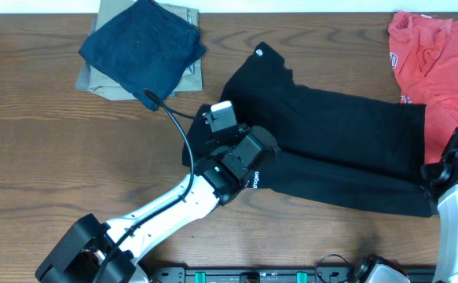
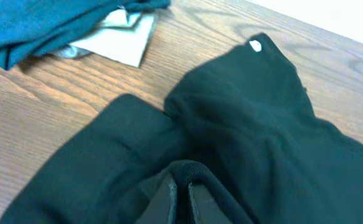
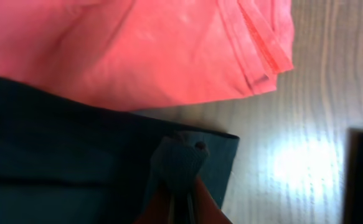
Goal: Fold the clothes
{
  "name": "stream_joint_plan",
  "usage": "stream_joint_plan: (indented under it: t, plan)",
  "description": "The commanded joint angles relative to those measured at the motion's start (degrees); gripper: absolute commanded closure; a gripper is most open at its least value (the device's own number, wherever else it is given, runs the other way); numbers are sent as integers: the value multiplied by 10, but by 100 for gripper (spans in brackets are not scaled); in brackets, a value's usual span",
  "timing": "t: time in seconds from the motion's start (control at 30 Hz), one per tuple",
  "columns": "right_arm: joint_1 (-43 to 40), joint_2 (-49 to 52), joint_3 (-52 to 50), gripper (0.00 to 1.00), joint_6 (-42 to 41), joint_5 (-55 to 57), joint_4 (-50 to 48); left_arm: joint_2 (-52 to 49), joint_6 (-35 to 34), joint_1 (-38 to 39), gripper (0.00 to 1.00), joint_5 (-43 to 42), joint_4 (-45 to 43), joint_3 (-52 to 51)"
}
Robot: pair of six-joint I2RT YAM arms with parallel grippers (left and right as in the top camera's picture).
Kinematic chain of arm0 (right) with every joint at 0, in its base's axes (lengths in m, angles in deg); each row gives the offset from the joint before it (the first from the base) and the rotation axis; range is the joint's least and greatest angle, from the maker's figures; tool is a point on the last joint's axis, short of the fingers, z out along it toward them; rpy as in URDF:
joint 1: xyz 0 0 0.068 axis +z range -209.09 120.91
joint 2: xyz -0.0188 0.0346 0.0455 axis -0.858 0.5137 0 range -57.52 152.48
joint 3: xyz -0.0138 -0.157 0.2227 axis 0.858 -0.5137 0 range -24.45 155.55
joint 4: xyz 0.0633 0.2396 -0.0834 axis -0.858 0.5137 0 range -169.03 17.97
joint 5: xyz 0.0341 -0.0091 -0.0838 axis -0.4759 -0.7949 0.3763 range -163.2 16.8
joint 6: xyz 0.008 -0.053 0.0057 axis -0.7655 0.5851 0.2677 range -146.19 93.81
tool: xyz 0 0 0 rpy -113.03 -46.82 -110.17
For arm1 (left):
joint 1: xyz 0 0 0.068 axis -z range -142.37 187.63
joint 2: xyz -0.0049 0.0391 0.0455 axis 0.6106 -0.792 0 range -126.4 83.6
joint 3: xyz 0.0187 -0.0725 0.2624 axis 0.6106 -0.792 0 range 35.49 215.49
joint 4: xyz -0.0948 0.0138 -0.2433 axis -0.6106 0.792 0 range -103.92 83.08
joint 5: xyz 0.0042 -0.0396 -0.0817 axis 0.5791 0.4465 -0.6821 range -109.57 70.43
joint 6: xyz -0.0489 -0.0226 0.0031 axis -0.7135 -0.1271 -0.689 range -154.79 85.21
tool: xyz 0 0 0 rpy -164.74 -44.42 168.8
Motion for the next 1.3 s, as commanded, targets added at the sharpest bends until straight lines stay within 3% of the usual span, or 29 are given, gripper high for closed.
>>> stream_joint_plan:
  t: [0.0,0.03,0.07,0.17,0.2,0.23,0.27,0.43,0.6,0.77,0.87,0.93,0.97,1.03,1.1,1.27]
  plan:
    - [0,18,-3,95,-3,-4,-7,-2,9,-18,89,18,-2,-1]
    - [0,22,-3,89,-3,-9,-9,-2,9,-20,86,15,-2,-1]
    - [0,27,-3,78,-2,-15,-11,-2,9,-23,77,12,-3,-1]
    - [0,40,-4,22,6,-28,-15,-2,10,-24,33,11,-3,-1]
    - [0,43,-3,10,18,-30,-20,-2,10,-24,22,11,-3,-1]
    - [0,45,-3,2,39,-35,-28,-2,19,-24,15,11,-3,-1]
    - [0,45,-3,1,51,-36,-32,-2,32,-24,13,11,-3,-1]
    - [0,43,8,1,127,-50,-39,20,140,-24,11,11,4,5]
    - [0,42,15,1,261,-186,-47,57,191,-30,9,2,42,5]
    - [0,42,15,15,352,-308,-19,45,236,-88,11,-127,85,5]
    - [0,42,15,34,353,-320,11,28,265,-148,29,-272,101,5]
    - [1,42,15,53,353,-320,27,17,276,-186,47,-349,111,5]
    - [1,42,15,63,353,-322,34,12,276,-201,63,-373,115,5]
    - [5,42,15,78,360,-322,47,0,277,-230,80,-412,122,5]
    - [14,42,15,85,368,-322,55,-11,291,-247,86,-438,123,5]
    - [52,43,14,85,369,-322,61,-41,300,-257,86,-455,122,5]
